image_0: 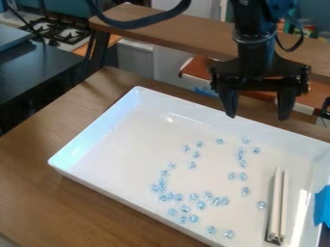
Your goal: Sweep into pile
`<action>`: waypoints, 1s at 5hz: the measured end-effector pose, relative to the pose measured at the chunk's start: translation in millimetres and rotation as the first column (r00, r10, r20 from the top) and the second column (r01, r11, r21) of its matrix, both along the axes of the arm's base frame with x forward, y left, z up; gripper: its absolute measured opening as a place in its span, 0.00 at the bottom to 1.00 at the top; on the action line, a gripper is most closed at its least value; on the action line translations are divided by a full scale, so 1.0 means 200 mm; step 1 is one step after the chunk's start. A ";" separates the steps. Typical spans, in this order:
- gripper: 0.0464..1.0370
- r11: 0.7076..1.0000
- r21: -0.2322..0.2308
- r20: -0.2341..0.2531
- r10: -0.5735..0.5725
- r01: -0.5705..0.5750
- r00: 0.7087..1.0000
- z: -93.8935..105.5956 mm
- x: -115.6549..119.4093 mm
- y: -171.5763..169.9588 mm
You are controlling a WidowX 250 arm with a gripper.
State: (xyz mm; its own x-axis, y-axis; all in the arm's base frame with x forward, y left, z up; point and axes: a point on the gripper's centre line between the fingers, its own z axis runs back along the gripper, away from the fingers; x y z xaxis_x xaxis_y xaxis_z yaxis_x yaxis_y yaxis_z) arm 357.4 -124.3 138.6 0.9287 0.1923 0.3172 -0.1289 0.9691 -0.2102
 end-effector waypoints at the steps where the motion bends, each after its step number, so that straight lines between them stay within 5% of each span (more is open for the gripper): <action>1: 0.96 1.000 0.018 -0.061 0.006 -0.005 0.998 -0.11 -0.03 0.01; 2: 0.96 0.999 0.033 -0.111 0.032 -0.029 0.993 -0.27 0.02 0.00; 5: 0.96 1.000 -0.005 -0.075 0.020 -0.020 0.997 -0.46 0.09 -0.11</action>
